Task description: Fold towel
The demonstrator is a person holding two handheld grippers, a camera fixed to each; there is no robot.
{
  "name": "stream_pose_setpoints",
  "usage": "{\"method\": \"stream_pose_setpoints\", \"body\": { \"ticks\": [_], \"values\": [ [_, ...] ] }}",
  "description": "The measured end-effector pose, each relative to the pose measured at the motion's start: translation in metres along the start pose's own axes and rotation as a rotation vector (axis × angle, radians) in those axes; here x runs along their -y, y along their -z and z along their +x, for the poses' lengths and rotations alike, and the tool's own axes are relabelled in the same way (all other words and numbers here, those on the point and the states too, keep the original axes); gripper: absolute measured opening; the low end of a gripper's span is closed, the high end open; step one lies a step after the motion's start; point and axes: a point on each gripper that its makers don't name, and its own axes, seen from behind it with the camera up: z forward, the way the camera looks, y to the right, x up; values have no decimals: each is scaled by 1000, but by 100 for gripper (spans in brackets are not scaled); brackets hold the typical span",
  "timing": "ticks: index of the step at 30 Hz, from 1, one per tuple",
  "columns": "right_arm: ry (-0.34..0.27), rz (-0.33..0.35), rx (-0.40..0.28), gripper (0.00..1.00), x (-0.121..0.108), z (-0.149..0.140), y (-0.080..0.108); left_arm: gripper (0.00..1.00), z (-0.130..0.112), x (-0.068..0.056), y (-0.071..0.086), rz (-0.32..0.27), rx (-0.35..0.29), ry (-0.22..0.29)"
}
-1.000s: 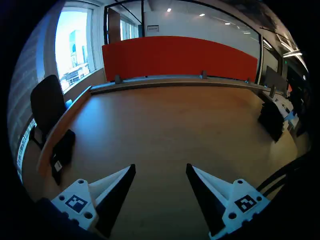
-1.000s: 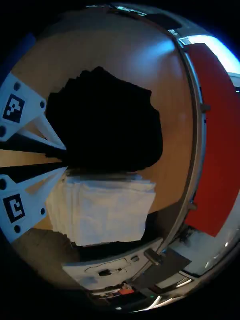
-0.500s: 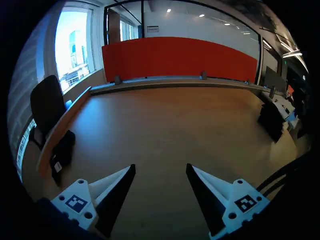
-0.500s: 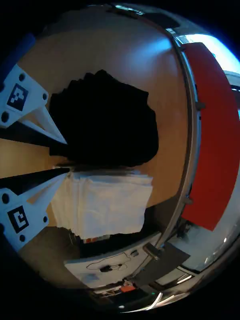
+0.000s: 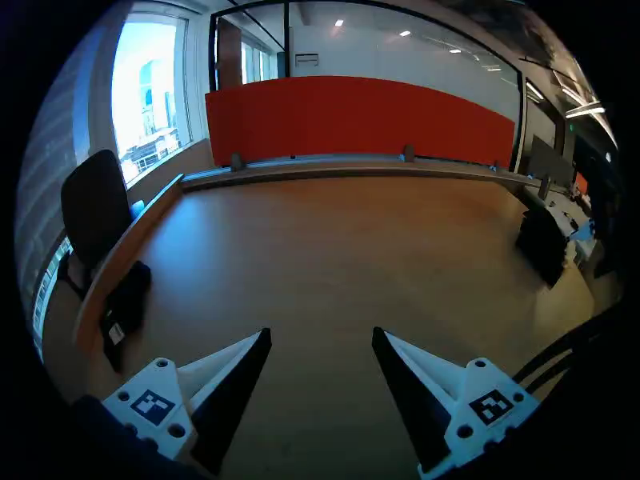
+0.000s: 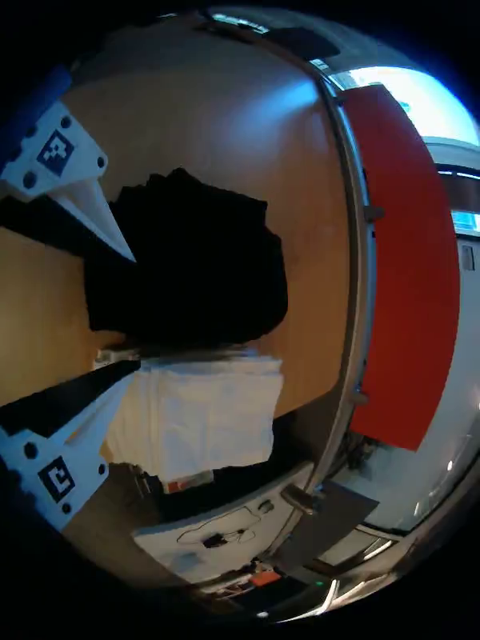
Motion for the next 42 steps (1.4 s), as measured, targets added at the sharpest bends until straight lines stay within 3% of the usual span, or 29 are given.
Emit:
{"method": "stream_pose_setpoints", "body": {
  "ticks": [3, 19, 33, 42],
  "values": [
    [0, 5, -11, 92, 4, 3, 1, 94, 0, 0, 1, -1, -2, 1],
    [12, 47, -46, 93, 36, 16, 5, 94, 1, 1, 2, 1, -10, 4],
    [101, 135, -59, 92, 96, 27, -3, 94, 1, 3, 5, 8, -13, 9],
    [116, 170, -80, 92, 126, 36, -2, 93, 1, 5, 5, 11, -16, 14]
  ]
}}
